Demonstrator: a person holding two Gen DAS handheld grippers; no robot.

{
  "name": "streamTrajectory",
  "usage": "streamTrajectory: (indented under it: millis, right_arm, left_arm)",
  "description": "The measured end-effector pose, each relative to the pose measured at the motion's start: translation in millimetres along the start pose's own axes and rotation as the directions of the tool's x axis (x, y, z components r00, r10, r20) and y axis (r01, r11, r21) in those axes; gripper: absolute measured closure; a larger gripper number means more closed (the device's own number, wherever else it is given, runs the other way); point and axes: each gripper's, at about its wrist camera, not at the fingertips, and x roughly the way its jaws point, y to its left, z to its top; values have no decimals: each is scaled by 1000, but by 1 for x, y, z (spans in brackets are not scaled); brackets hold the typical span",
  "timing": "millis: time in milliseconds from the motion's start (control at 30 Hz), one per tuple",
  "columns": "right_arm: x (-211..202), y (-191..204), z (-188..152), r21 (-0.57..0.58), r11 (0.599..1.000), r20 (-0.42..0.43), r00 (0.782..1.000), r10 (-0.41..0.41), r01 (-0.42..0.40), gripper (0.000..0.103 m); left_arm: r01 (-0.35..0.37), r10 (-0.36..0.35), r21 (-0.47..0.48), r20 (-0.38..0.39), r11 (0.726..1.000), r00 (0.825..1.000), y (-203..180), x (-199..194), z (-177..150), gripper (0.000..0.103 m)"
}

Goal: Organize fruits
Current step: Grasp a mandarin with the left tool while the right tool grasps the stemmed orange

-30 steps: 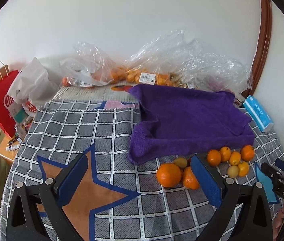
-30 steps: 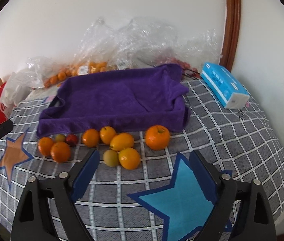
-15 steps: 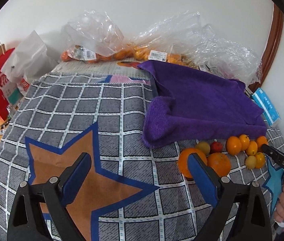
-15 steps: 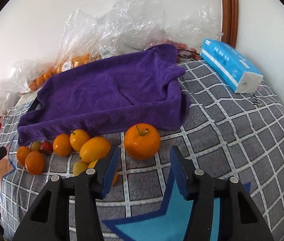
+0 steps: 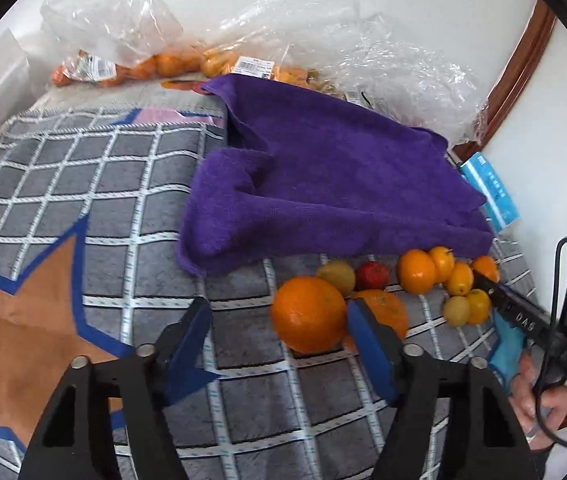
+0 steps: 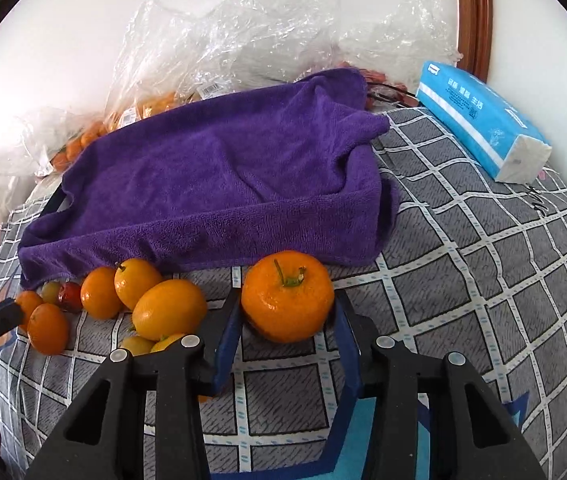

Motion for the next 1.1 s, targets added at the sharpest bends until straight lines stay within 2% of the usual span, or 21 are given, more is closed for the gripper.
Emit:
streamTrajectory:
  millis: [67, 133, 333, 500, 567, 600, 667, 733, 867, 1000, 1100]
  right_arm:
    - [-4, -1, -3, 6, 1000, -1, 1000, 5, -5, 59]
    - [-8, -2, -7, 13, 1000, 0, 1000, 7, -7, 59]
    - [-20, -6, -17, 30, 1000, 19, 1000, 0, -1, 59]
    - [-32, -10, -22, 44, 999, 18, 1000, -3, 2, 59]
    - [-35, -10, -24, 46, 999, 23, 1000, 0, -1, 59]
    - [-36, -10, -25, 47, 999, 23, 1000, 2, -3, 59]
    - [-36, -9, -27, 45, 999, 16, 1000, 8, -9, 59]
    - [-34, -8, -29, 43, 999, 11, 1000, 11, -12, 59]
    - [-31, -4, -32, 27, 1000, 18, 1000, -11, 11, 59]
    - [-31, 1, -32, 6, 1000, 41, 999, -31, 30, 59]
    - [-28, 4, -31, -12, 998, 39, 997, -59, 59, 59]
  left_arm:
    - [27, -27, 6, -11, 1000, 1000, -3, 2, 1, 57]
    - [40, -40, 6, -18, 999, 999, -5, 3, 2, 64]
    - [52, -53, -25, -21, 998, 998, 5, -6, -3, 64]
    - [-31, 29, -67, -23, 997, 999, 24, -21, -11, 64]
    - [-20, 19, -78, -21, 997, 1000, 29, -21, -13, 63]
    - [-22, 21, -85, -22, 996, 1000, 31, -20, -12, 60]
    - [-38, 36, -80, -33, 996, 999, 31, -16, -13, 40]
    - [-41, 41, -45, -14, 998, 999, 26, -16, -16, 37]
    - [-117, 116, 18, 42, 993, 992, 17, -14, -23, 37]
    - [-228, 223, 51, 87, 972, 971, 13, -10, -29, 41]
    - [-238, 233, 48, 91, 970, 968, 14, -13, -29, 46]
